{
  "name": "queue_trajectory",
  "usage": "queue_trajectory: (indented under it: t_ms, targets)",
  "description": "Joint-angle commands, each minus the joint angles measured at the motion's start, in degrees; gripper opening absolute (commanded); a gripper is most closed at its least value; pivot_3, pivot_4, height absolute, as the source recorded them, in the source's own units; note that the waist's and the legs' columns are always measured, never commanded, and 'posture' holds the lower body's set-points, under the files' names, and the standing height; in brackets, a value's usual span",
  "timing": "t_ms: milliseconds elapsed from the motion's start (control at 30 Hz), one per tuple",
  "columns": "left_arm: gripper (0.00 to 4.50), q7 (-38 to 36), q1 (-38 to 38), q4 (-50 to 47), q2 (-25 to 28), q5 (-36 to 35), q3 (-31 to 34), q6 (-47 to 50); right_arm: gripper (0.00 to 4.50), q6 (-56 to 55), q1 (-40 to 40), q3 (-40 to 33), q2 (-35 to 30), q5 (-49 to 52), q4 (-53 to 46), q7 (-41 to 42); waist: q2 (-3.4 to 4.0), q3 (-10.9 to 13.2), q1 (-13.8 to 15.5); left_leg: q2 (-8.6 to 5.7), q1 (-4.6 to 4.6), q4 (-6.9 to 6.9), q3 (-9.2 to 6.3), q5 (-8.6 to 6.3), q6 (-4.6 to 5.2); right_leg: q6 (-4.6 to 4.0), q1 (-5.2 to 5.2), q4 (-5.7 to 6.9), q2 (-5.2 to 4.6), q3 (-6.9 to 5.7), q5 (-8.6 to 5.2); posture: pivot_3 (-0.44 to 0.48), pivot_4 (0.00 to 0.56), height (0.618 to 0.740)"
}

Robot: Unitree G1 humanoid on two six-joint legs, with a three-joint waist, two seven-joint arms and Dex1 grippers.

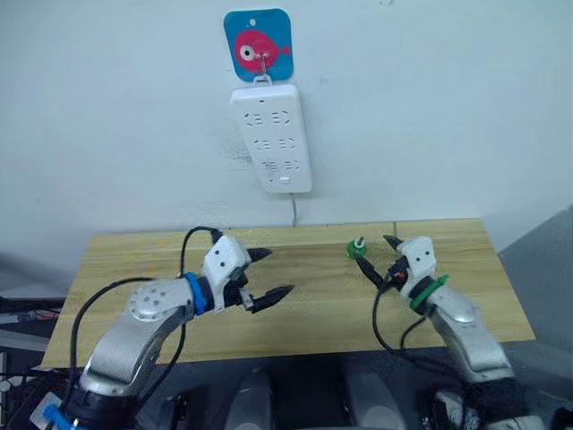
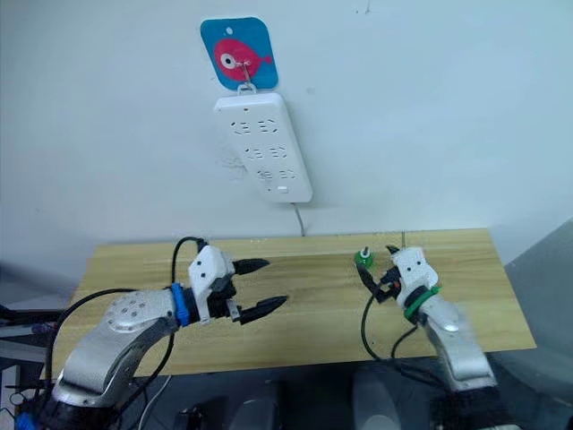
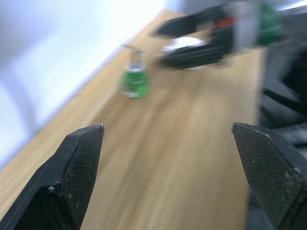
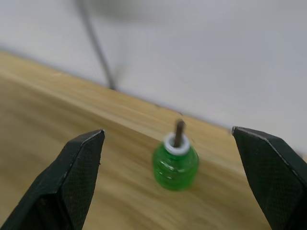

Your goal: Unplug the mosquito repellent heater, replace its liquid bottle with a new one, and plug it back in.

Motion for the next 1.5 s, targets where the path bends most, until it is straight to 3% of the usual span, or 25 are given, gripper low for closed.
queue_trajectory:
  t_ms: [33, 267, 467, 733, 1200, 1500]
  targets:
    - [4.5, 6.6, 7.0, -5.0, -3.1, -3.0, 7.9, 2.3, 4.46, 8.6, -1.2, 1.6, -5.5, 4.7, -12.8, 7.3, 0.01, 0.0, -0.1, 0.01, 0.05, -0.01, 0.03, 0.0, 0.0, -0.01, 0.04, 0.01, 0.0, 0.03, 0.0, -0.062, 0.238, 0.734]
    - [4.5, 13.2, 25.5, -8.8, -9.4, -3.4, 18.6, -0.1, 4.46, 18.1, -7.9, 2.6, -15.4, 11.0, -19.1, 19.1, -0.04, 0.0, 0.9, -0.02, 0.16, -0.02, -0.06, -0.01, 0.0, -0.02, 0.31, -0.26, -0.05, -0.09, -0.02, -0.019, 0.231, 0.734]
    - [4.5, 12.8, 36.4, -1.9, -11.5, 0.0, 23.1, -8.0, 4.46, 17.5, -13.5, 6.1, -21.8, 9.1, -17.5, 28.0, -0.06, 0.0, 2.2, -0.04, 0.11, -0.07, -0.02, -0.02, 0.0, -0.02, 0.37, -0.61, -0.1, -0.11, -0.01, 0.004, 0.231, 0.734]
    - [4.5, 11.1, 34.6, 10.0, -10.9, 1.6, 24.4, -15.0, 4.46, 18.3, -20.1, 8.3, -21.6, 8.3, -15.2, 30.9, -0.13, 0.0, 3.6, -0.06, -0.03, -0.06, -0.05, -0.02, -0.01, 0.01, 0.39, -0.89, -0.13, -0.17, 0.03, 0.025, 0.229, 0.734]
    - [4.5, 9.4, 29.8, 14.4, -8.2, 1.2, 24.0, -17.0, 4.46, 20.4, -19.7, 8.1, -21.7, 8.2, -17.5, 31.5, -0.15, 0.0, 3.3, -0.05, -0.05, -0.1, -0.09, -0.02, -0.02, -0.01, 0.35, -0.88, -0.16, -0.22, 0.06, 0.016, 0.238, 0.734]
    - [4.5, 8.4, 22.0, 18.8, -7.1, 2.9, 21.6, -17.8, 4.46, 23.2, -20.2, 6.1, -18.7, 10.8, -19.1, 28.8, -0.21, 0.1, 3.2, -0.06, -0.06, -0.09, -0.1, -0.02, -0.02, -0.01, 0.35, -0.88, -0.15, -0.23, 0.07, -0.002, 0.257, 0.734]
